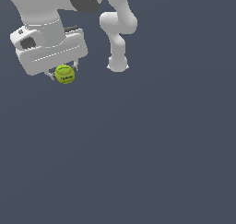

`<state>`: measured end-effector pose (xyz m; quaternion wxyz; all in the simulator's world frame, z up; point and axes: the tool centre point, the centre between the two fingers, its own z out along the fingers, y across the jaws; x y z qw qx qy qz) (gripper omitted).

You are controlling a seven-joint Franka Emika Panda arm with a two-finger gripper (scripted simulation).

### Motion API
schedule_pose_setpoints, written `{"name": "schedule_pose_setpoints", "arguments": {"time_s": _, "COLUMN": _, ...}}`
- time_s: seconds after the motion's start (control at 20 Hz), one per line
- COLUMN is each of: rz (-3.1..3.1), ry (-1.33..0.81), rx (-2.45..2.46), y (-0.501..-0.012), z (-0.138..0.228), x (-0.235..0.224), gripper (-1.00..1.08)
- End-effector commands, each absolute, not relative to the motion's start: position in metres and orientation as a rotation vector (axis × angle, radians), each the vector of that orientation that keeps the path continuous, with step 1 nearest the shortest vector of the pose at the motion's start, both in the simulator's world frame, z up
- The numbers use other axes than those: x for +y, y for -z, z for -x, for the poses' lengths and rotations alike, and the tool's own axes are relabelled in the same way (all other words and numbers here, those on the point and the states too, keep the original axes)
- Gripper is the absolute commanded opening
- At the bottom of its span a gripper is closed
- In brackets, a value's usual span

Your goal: Pick up the object and move it to a goal position.

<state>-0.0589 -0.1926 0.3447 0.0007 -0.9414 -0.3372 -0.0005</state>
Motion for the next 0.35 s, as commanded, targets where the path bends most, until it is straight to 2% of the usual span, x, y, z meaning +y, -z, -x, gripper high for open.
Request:
{"name": "schedule_pose_setpoints", "arguments": {"time_s": 0.0, "rz": 2.956, "ry": 0.001, "rx": -1.061, "y": -0.3564, "z": 0.0630, "x": -0.2019, "gripper": -1.00}}
{"name": "schedule_pose_setpoints", "arguments": {"time_s": 0.3, "rz": 2.956, "ry": 0.001, "rx": -1.061, "y": -0.3663, "z": 0.0663, "x": -0.2108, "gripper": -1.00}}
